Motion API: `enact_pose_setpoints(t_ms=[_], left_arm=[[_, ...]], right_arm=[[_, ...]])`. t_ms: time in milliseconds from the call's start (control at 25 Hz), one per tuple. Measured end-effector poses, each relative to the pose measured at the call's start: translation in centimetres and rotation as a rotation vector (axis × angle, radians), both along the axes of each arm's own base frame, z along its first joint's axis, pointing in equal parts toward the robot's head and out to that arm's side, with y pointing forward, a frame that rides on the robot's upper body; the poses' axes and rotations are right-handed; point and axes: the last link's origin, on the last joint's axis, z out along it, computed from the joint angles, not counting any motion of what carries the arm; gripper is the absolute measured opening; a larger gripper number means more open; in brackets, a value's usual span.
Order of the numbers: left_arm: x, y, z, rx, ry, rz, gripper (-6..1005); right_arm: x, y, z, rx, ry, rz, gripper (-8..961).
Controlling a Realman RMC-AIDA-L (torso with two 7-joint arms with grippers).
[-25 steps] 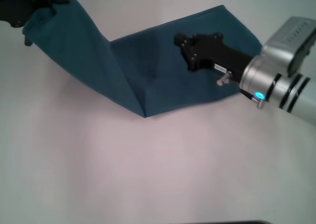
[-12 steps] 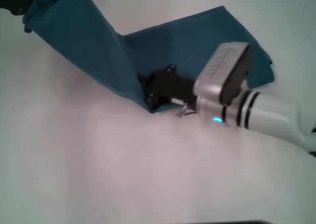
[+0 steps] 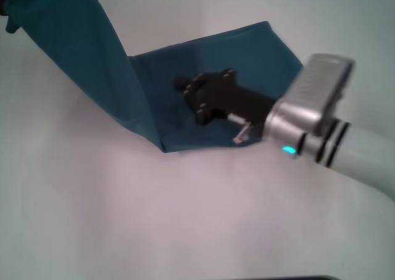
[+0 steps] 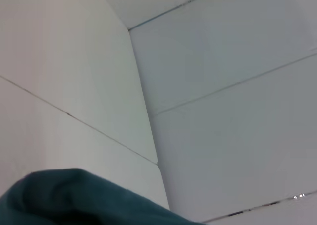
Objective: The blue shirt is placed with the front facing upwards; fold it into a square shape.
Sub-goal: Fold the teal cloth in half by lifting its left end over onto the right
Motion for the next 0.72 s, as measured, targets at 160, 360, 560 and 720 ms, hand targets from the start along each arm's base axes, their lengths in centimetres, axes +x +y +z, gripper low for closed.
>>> enact_pose_setpoints(t_ms=[160, 360, 560, 720], left_arm=[[0.0, 0.0, -0.2, -0.006, 0.004, 0.001, 37], [0.6, -0.2, -1.2, -0.025, -0.009, -0.033, 36], [2.4, 0.3, -3.1, -0.043, -0.019, -0.082, 39], [4.3, 1.0, -4.8, -0.065, -0.001, -0.122, 44]], right_arm=[[1.7, -0.4, 3.1, 0.045, 0.143, -0.031, 11], [5.6, -3.3, 7.8, 0.052, 0.279, -0.052, 11], [8.1, -7.4, 9.3, -0.066, 0.269, -0.045, 11], [9.2, -9.1, 8.8, -0.163, 0.233, -0.081, 11]])
